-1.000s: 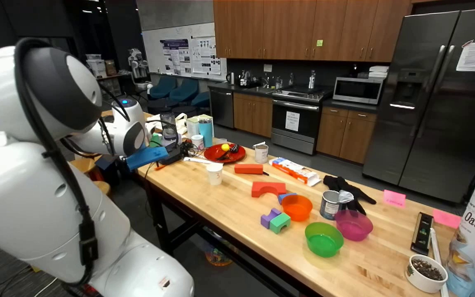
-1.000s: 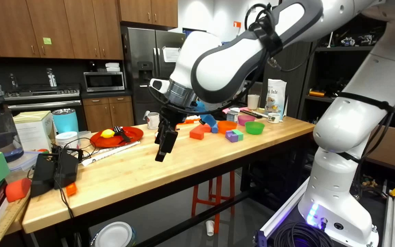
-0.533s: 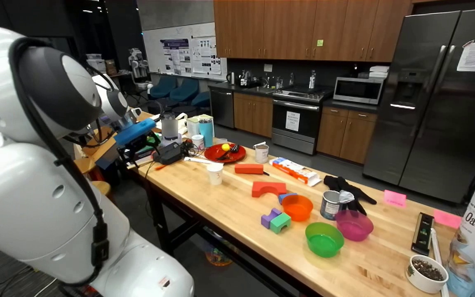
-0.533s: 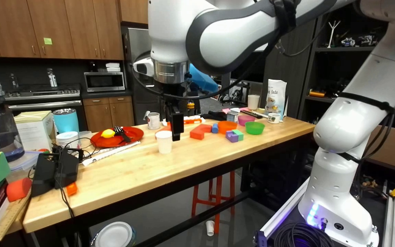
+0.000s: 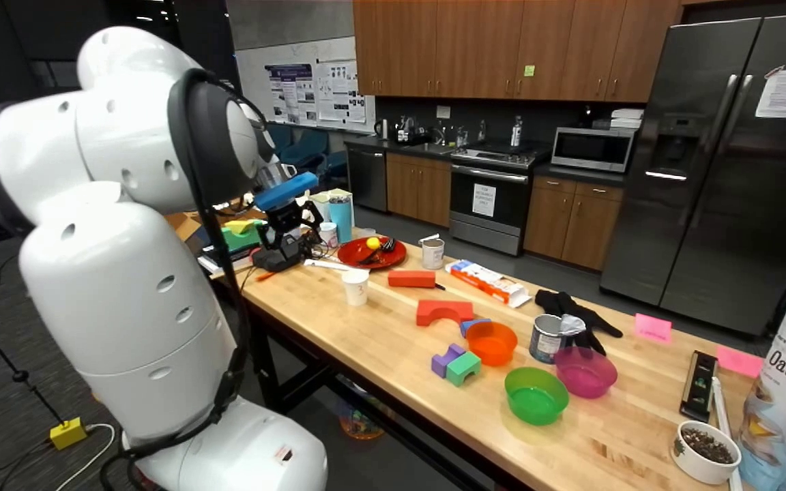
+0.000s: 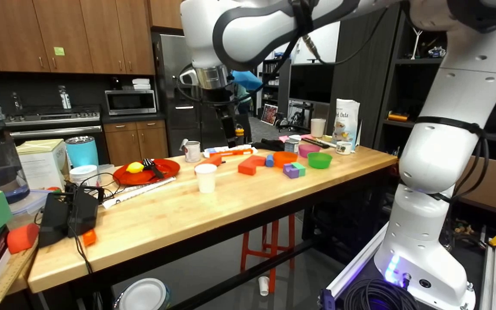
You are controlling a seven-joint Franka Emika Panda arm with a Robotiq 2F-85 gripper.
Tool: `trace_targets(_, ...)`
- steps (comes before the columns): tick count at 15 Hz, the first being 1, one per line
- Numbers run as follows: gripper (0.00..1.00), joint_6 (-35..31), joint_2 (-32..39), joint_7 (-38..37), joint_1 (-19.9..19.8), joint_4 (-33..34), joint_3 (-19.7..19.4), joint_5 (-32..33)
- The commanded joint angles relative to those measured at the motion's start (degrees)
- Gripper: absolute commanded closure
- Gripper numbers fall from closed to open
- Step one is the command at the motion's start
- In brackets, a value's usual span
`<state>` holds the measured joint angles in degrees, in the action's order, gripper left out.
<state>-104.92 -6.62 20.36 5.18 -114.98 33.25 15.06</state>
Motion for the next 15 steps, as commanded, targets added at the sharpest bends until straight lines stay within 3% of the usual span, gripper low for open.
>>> trace_targets(1, 0.00, -4.76, 5.58, 3.03, 4.39, 2.92, -7.79, 2.52)
trace_targets(4, 0.00, -11.47, 8.75, 5.33, 5.83, 3.49, -11.75, 0.90)
trace_targets(9, 0.00, -18.80, 12.32, 8.71, 6.67, 3.62, -14.42, -3.21)
trace_targets(15, 0.00, -19.64, 15.34, 13.65, 6.41, 4.51, -14.48, -13.58)
